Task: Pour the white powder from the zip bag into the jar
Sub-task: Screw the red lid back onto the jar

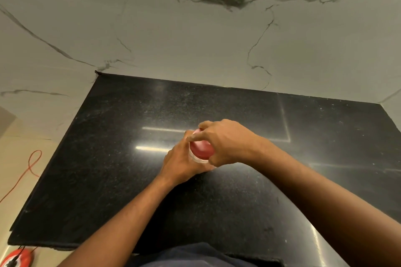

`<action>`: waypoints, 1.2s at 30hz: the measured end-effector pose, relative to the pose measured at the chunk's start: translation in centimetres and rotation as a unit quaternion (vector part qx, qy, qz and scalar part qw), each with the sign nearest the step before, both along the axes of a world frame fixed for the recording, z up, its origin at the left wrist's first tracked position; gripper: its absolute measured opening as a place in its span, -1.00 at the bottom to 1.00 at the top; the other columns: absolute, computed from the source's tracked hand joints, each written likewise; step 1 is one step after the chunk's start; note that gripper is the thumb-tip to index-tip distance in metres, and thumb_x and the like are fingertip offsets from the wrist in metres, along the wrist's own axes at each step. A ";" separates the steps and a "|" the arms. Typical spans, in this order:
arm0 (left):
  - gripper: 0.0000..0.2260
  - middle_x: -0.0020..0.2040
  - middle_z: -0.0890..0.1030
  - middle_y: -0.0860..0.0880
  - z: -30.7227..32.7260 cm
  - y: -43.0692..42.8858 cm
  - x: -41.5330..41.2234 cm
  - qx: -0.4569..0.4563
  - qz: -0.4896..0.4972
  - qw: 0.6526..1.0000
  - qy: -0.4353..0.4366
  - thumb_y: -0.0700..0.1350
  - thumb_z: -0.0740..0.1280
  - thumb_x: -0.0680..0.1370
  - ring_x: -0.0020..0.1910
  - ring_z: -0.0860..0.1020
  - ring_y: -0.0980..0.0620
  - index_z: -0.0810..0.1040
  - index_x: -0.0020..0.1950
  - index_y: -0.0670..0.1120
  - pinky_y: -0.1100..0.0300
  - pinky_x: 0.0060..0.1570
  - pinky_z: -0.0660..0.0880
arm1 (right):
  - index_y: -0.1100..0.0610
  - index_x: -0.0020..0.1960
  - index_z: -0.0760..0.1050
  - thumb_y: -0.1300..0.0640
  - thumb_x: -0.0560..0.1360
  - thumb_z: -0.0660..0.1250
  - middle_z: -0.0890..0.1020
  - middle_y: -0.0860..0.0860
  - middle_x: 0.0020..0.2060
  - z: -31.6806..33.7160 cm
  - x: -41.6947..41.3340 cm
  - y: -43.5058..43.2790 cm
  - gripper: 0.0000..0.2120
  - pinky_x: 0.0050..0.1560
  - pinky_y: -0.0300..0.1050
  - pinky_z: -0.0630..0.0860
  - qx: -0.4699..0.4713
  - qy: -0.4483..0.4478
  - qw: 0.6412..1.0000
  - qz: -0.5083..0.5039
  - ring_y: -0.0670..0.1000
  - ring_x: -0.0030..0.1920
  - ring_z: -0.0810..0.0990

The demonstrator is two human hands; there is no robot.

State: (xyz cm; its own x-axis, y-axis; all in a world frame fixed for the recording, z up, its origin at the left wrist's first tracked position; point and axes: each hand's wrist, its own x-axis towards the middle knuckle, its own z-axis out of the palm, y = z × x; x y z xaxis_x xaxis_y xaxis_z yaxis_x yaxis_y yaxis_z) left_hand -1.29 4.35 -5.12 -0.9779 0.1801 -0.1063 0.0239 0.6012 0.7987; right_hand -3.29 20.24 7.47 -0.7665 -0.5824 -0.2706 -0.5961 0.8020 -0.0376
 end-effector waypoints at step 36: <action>-0.14 0.41 0.58 -0.01 2.1 -0.8 -10.4 0.098 0.008 0.994 0.043 -0.06 0.68 0.34 0.31 0.53 0.10 0.38 0.58 0.03 0.19 0.28 0.48 | -0.01 0.47 0.43 -0.19 0.29 0.67 0.59 -0.15 0.23 -9.9 -6.1 1.1 -0.15 0.18 -0.24 0.53 -0.518 -0.061 0.778 -0.350 -0.11 0.22 0.60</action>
